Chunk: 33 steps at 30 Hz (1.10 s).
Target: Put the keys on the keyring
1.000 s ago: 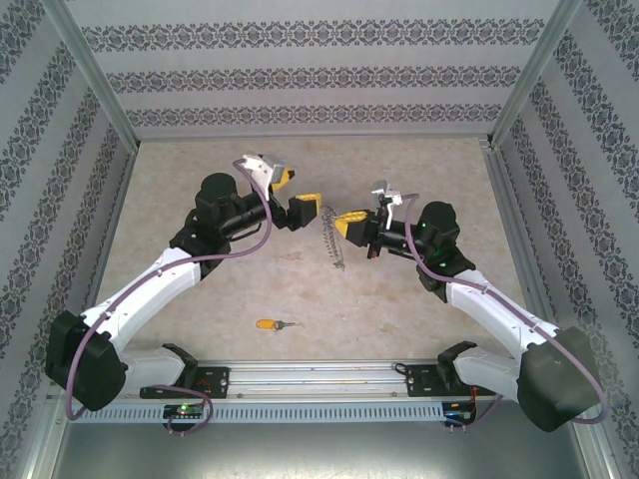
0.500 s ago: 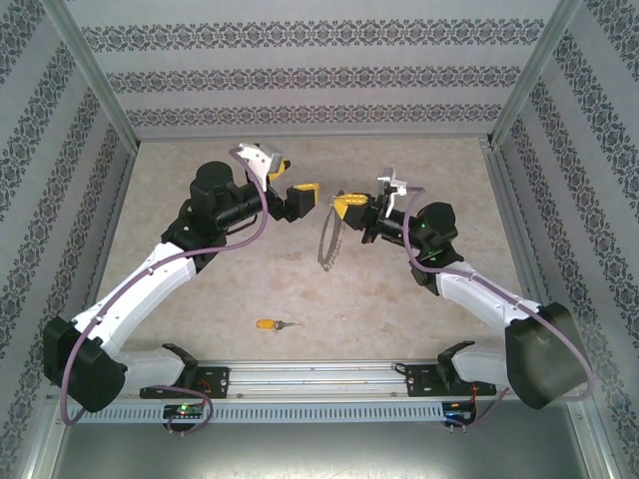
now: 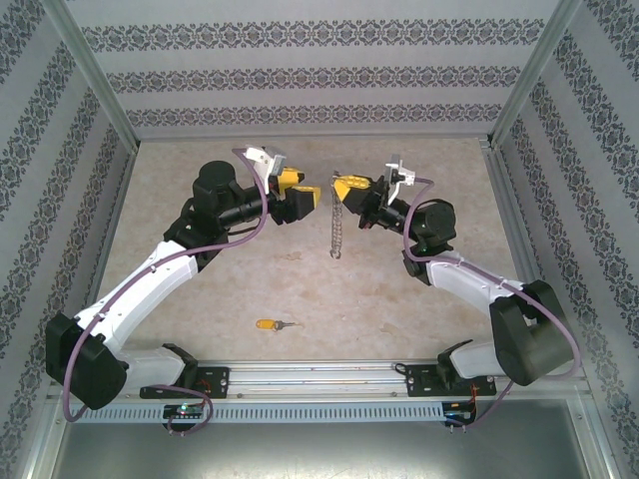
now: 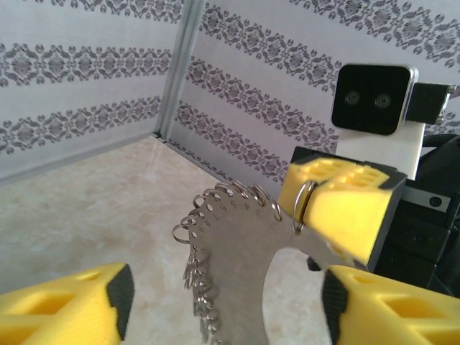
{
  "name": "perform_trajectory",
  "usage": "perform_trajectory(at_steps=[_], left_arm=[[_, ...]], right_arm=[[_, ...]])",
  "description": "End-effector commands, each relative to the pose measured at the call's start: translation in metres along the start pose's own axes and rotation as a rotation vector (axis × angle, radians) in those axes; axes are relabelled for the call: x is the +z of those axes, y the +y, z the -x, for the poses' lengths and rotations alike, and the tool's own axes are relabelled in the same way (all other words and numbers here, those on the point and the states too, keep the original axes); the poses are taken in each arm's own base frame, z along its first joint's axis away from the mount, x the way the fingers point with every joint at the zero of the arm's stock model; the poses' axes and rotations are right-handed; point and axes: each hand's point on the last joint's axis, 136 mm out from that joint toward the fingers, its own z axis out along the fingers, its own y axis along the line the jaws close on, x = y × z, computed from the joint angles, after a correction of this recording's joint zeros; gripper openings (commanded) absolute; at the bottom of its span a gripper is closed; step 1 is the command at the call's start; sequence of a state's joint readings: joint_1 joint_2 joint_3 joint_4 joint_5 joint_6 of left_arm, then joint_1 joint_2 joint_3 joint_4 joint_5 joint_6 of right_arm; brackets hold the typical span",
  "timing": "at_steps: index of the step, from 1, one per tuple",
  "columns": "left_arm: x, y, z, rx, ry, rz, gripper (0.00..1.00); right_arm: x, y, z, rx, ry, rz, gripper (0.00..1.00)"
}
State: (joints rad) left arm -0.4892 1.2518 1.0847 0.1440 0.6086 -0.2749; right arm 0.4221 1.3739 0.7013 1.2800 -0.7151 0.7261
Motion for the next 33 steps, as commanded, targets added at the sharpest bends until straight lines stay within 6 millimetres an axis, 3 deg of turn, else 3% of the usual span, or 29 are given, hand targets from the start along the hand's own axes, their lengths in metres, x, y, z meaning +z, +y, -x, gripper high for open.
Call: perform_trajectory(at_steps=[1,8,18,33], left_arm=[[-0.008,-0.02,0.027,0.015,-0.065,-0.078,0.64],[-0.01,-0.027,0.042,-0.019,-0.119,-0.158,0.52],[-0.014,-0.03,0.057,-0.077,-0.191,-0.271,0.44],[-0.007,-0.032,0.043,-0.112,-0.142,-0.328,0.43]], right_arm=[[0.011,0.023,0.028,-0.079,-0.085,0.081,0.0],[0.016,0.027,0.029,-0.076,-0.091,0.097,0.0],[0.019,0.029,0.028,-0.073,-0.092,0.102,0.0],[0.023,0.031,0.026,-0.071,-0.092,0.109,0.0]])
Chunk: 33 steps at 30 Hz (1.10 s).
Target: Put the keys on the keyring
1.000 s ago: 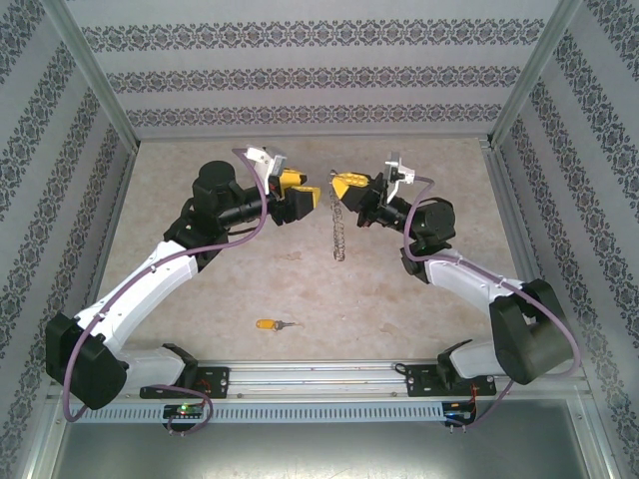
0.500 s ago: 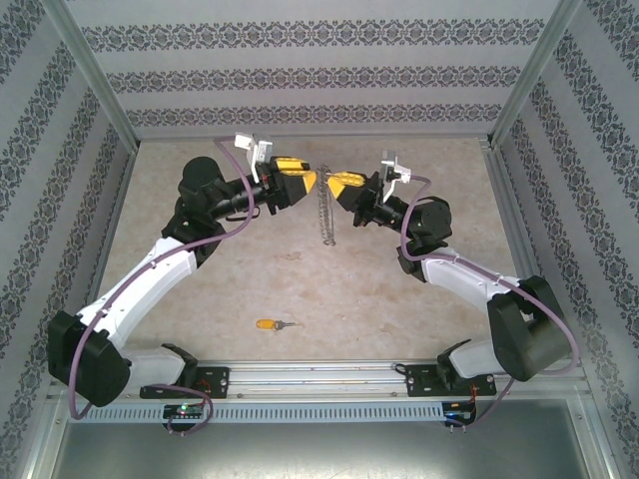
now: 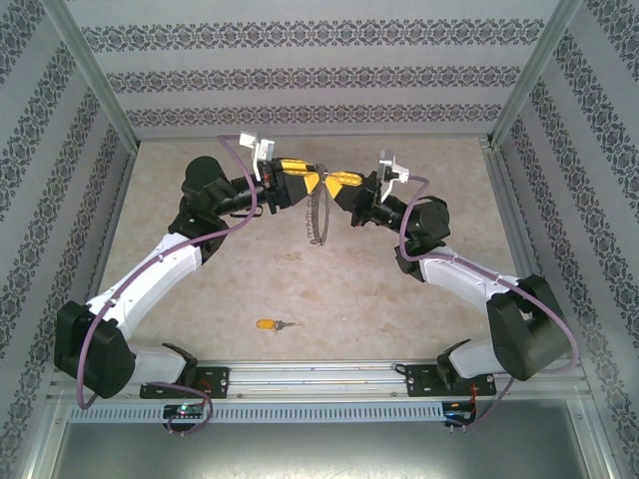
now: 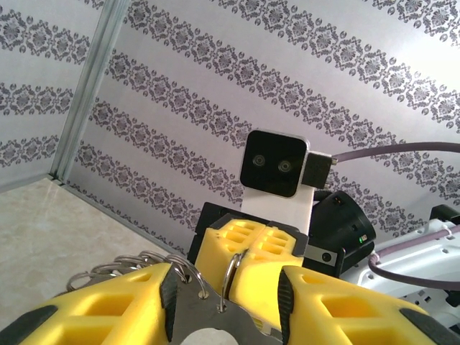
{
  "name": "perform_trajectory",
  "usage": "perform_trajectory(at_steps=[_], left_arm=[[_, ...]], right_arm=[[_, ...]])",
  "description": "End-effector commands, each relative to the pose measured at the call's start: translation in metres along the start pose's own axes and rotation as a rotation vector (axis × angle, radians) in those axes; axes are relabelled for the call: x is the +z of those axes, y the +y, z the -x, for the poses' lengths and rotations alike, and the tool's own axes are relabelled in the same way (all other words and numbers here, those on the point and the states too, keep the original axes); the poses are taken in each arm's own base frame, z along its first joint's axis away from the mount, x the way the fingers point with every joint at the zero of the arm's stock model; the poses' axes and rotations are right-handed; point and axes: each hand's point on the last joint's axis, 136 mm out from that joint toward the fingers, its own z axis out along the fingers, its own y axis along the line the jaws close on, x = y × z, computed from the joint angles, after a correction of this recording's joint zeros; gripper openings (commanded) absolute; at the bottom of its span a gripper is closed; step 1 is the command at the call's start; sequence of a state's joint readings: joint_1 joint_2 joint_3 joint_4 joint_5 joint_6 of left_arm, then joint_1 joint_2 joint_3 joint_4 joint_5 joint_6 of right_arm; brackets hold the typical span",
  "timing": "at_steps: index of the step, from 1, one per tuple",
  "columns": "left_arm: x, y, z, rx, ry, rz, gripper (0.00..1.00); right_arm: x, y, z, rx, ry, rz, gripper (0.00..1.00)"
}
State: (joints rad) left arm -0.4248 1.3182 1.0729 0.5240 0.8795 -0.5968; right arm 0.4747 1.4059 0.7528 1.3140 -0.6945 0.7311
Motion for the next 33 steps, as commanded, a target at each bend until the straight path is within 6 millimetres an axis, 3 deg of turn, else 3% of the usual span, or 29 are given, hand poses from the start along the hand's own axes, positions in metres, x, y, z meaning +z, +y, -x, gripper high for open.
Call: perform_trajectory(at_steps=[1,17,22,24,31,32,33], left_arm=[[0.0,-0.006,0.002,0.012,-0.008,-0.051,0.43],[0.009,0.0,-0.009,-0.001,0.022,-0.071,0.43],[0.011,-0.002,-0.009,0.003,0.029,-0.086,0.38],[0.011,-0.003,-0.009,0.005,0.03,-0.091,0.33],[0.011,-0.005,-0.011,0.013,0.037,-0.098,0.01],[0.011,-0.004,-0.012,0.017,0.042,-0.096,0.0],[0.011,-0.004,-0.012,0.026,0.048,-0.091,0.0]], right_arm=[[0.007,0.016,0.02,-0.063,-0.062,0.054,0.0],[0.008,0.015,0.017,-0.06,-0.057,0.055,0.0],[0.009,0.015,0.016,-0.059,-0.055,0.056,0.0],[0.009,0.014,0.016,-0.058,-0.054,0.055,0.0],[0.01,0.01,0.013,-0.048,-0.05,0.05,0.0],[0.009,0.009,0.014,-0.042,-0.051,0.045,0.0],[0.006,0.006,0.017,-0.036,-0.057,0.032,0.08]])
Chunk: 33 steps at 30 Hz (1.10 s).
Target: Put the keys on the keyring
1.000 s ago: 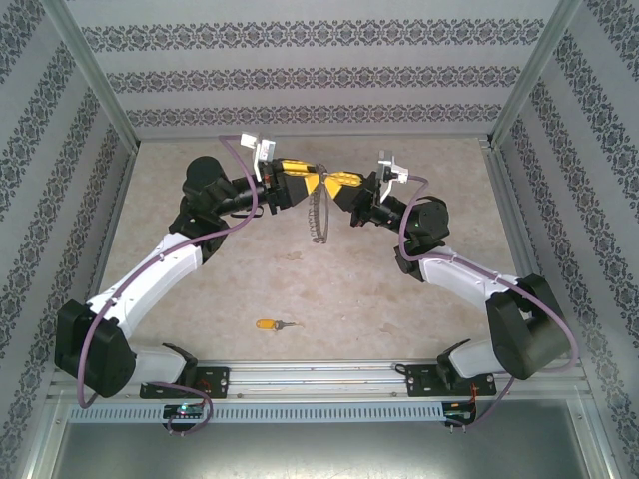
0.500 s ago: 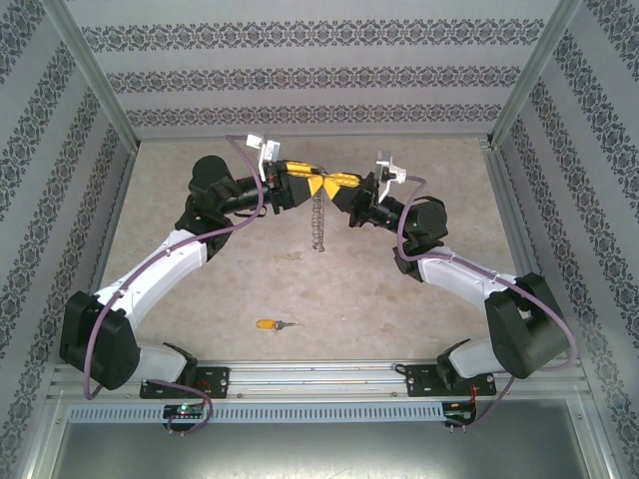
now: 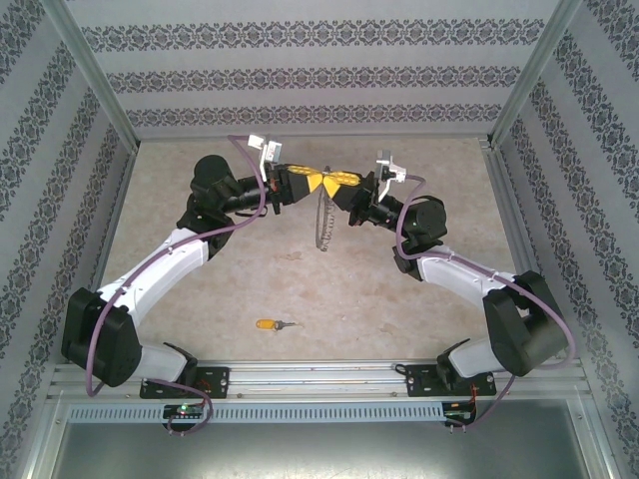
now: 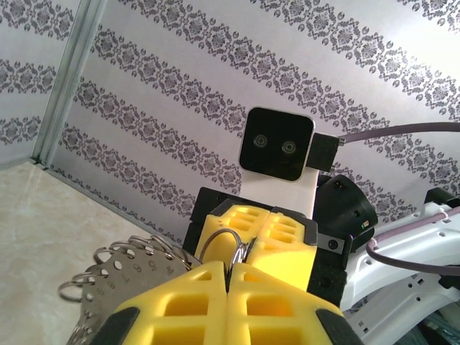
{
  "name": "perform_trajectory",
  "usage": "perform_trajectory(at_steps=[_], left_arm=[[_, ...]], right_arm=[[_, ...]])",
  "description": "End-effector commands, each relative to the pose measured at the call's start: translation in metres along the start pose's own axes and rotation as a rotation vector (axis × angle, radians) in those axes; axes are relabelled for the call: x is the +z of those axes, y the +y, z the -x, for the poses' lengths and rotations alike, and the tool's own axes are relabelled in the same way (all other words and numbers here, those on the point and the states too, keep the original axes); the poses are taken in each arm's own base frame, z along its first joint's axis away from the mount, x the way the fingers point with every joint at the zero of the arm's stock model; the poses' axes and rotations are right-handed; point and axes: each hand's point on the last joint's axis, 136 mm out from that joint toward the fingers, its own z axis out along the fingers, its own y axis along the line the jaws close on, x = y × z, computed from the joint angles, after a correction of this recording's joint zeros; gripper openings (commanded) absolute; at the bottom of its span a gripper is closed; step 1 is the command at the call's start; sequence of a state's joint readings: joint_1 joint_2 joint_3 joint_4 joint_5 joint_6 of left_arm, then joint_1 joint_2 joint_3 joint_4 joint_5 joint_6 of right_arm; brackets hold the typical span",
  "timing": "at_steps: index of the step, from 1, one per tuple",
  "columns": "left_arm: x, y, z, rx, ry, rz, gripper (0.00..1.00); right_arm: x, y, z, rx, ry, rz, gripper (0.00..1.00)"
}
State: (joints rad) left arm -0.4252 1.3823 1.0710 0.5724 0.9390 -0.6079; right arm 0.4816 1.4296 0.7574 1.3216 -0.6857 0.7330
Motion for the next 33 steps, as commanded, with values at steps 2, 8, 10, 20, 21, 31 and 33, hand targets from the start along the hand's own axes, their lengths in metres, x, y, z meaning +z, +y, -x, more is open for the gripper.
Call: perform_trajectory(at_steps=[2,8,10,20,21,31,33], left_arm=[[0.001,-0.014,0.003,0.073,0.013,-0.039,0.0],[-0.002,-0.017,0.002,0.153,0.037,-0.013,0.0],[-0.004,-0.017,0.001,0.185,0.038,-0.007,0.0],[-0.004,-0.022,-0.012,0.42,0.071,0.036,0.0],[-0.003,-0.022,-0.015,0.447,0.082,0.041,0.0],[0.001,-0.029,-0.027,0.574,0.137,0.046,0.0],[0.001,-0.03,-0.029,0.589,0.13,0.046,0.0]], right_arm=[[-0.009,0.002,0.031,-0.031,-0.086,-0.008,0.35],[-0.061,-0.022,0.062,0.046,-0.168,-0.166,0.54],[-0.072,-0.026,0.063,0.065,-0.171,-0.203,0.54],[-0.075,-0.034,0.033,0.16,-0.081,-0.202,0.54],[-0.073,-0.033,0.029,0.161,-0.066,-0.189,0.54],[-0.062,-0.019,0.003,0.166,0.022,-0.125,0.53],[-0.063,-0.019,-0.001,0.172,0.026,-0.128,0.53]])
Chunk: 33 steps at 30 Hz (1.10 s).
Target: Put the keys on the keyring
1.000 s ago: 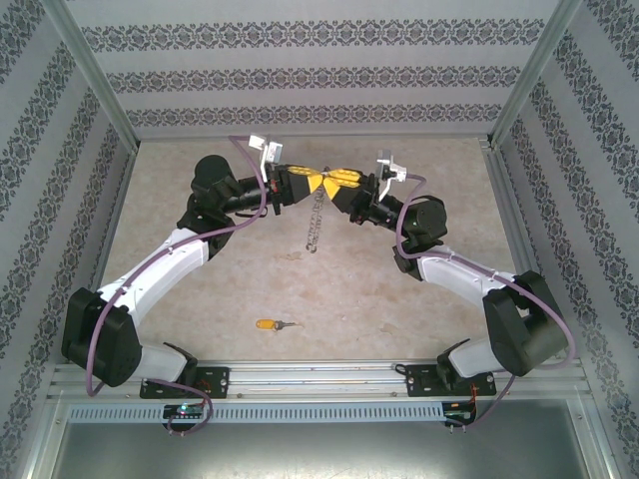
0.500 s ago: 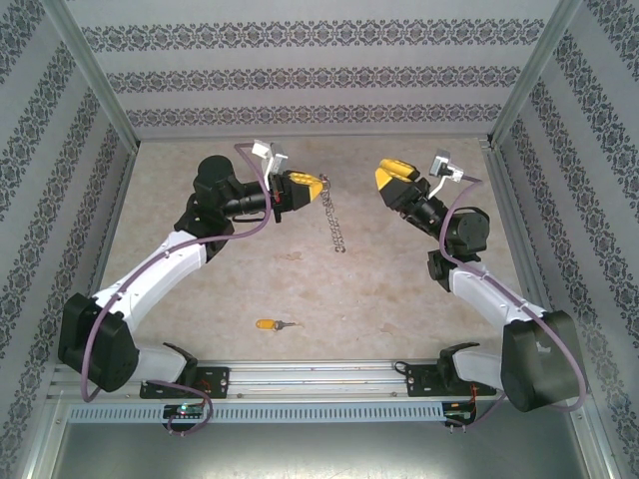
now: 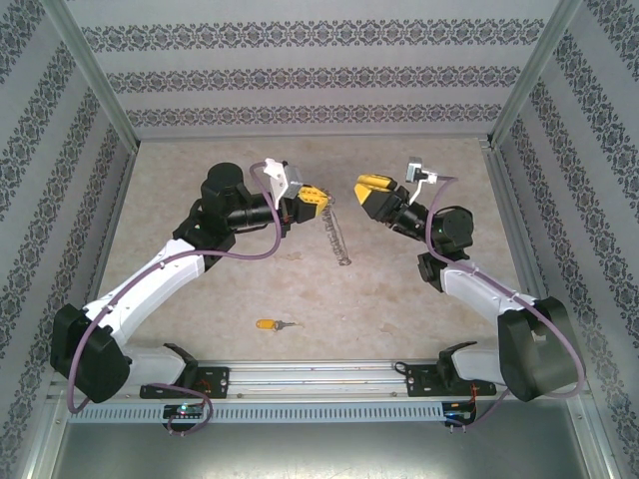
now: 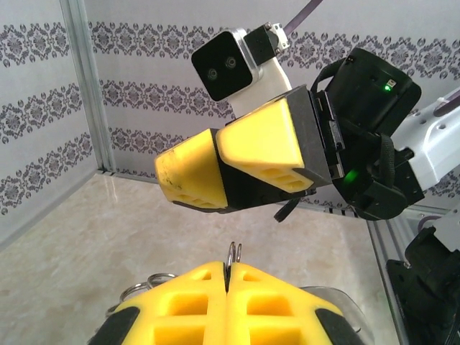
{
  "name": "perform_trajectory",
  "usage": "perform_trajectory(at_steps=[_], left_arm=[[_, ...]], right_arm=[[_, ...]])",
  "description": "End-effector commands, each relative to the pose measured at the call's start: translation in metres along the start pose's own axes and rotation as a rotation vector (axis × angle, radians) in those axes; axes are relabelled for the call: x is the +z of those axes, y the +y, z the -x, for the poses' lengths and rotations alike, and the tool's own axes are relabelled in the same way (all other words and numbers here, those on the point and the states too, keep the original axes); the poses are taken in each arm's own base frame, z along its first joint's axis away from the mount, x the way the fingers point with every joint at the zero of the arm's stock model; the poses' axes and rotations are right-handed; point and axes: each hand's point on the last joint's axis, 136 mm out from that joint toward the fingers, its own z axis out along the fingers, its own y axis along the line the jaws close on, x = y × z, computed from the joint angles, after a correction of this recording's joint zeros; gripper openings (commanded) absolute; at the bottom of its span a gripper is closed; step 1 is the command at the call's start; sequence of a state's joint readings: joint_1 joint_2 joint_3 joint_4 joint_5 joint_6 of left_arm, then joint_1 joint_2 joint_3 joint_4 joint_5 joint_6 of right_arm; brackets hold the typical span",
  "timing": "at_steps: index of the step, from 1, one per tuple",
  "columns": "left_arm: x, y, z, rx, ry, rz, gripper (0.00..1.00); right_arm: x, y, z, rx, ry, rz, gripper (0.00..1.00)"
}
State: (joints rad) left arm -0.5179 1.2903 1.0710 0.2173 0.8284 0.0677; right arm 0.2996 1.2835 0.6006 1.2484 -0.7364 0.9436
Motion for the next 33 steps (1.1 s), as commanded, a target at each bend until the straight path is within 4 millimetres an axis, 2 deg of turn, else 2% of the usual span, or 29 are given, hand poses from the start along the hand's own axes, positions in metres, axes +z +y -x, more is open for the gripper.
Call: perform_trajectory(at_steps=[1,10,19,33], left_arm=[[-0.005,-0.011,0.02,0.117,-0.047,0.002,0.0],[-0.008,-0.017,0.018,0.236,-0.12,0.004,0.0],[-0.006,-0.017,0.017,0.247,-0.118,0.001,0.0],[0.001,-0.019,0.011,0.045,0.088,-0.077,0.0]], right_arm=[[-0.003,0.007,-0.011,-0.025,0.027,0.031,0.52],[-0.004,0.006,-0.023,-0.008,0.056,0.025,0.52],[-0.002,0.015,-0.034,-0.046,0.111,0.048,0.51],[0.001,0.038,-0.036,-0.108,0.186,0.134,0.51]])
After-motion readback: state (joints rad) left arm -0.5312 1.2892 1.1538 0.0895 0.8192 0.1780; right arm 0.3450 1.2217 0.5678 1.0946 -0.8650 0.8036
